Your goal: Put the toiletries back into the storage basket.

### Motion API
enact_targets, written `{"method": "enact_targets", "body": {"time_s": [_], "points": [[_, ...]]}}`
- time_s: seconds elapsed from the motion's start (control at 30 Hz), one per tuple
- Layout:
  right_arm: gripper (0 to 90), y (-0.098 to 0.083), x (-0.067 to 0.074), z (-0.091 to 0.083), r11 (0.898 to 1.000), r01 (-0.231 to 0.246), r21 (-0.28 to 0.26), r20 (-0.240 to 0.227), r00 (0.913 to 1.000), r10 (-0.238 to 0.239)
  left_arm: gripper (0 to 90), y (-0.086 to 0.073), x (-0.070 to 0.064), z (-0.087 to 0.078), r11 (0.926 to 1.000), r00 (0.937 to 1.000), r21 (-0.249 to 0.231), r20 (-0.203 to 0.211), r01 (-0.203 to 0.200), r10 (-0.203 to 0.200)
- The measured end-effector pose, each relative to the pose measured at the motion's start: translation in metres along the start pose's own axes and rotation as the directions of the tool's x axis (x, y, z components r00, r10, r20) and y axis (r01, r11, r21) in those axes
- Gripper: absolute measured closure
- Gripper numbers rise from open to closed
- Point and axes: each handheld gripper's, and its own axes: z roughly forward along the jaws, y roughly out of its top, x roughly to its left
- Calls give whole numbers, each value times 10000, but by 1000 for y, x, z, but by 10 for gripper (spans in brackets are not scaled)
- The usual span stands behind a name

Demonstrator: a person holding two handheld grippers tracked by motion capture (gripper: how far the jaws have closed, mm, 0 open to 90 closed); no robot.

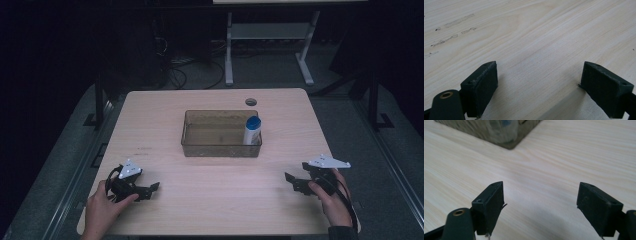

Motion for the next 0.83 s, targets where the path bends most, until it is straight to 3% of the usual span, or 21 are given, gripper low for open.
{"method": "enact_targets", "body": {"time_s": [0.57,0.83], "points": [[191,-30,-4,-1,9931,169,1162,714,9971,-253,129,0,0,0,10000,10000,-21,3,24,-24],[176,-33,-5,-1,9945,15,1051,652,9978,-84,129,0,0,0,10000,10000,3,2,-5,5]]}}
